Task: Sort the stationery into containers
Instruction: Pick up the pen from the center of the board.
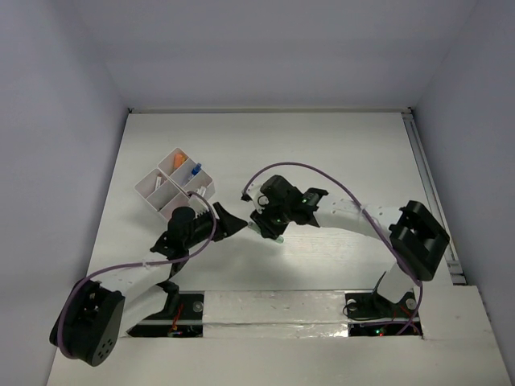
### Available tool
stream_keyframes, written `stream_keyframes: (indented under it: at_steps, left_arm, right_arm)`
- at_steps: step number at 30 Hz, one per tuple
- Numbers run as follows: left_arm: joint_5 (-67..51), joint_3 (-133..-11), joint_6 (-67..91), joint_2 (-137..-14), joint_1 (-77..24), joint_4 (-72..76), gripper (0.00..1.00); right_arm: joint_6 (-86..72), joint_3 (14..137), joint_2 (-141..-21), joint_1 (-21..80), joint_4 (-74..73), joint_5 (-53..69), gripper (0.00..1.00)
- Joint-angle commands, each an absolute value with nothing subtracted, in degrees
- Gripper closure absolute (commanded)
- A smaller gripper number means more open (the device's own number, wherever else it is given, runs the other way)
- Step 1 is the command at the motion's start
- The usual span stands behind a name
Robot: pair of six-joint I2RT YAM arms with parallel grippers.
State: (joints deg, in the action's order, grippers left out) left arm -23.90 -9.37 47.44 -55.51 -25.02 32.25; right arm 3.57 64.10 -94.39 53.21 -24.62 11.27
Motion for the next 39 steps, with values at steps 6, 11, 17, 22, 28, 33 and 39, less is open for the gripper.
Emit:
stream_keyframes:
  at_steps: [6,11,17,22,28,33,39]
  left_arm:
    - [-31.99,-11.16,50.36,-61.07,-24.43,43.67,0.49]
    - [-33.84,-9.67,52.64,-63.45,-24.43,48.51,0.52]
    - [-34.36,-9.58,53.35,-64.60,-24.43,50.62,0.61]
    - [-35.68,-9.41,53.88,-65.48,-24.43,52.12,0.71]
    - [-36.91,-9.58,54.14,-66.18,-24.43,52.12,0.71]
    - [-37.53,-9.58,54.49,-67.32,-24.43,53.26,0.71]
    - [-37.71,-9.58,54.58,-66.98,-24.43,53.26,0.88]
  right_arm:
    - [4.92,65.92,-91.05,55.02,-22.85,13.89,0.85]
    - [5.27,67.15,-91.67,55.55,-22.76,14.50,0.85]
    - [5.45,67.50,-91.58,56.07,-21.98,14.50,0.85]
    - [5.45,67.15,-91.41,56.07,-20.75,13.45,0.85]
    - [5.36,66.01,-90.62,56.07,-19.16,10.64,0.85]
    - [5.19,65.30,-89.30,56.07,-18.28,9.41,0.85]
    - [5.19,64.60,-88.15,56.07,-17.49,8.35,0.85]
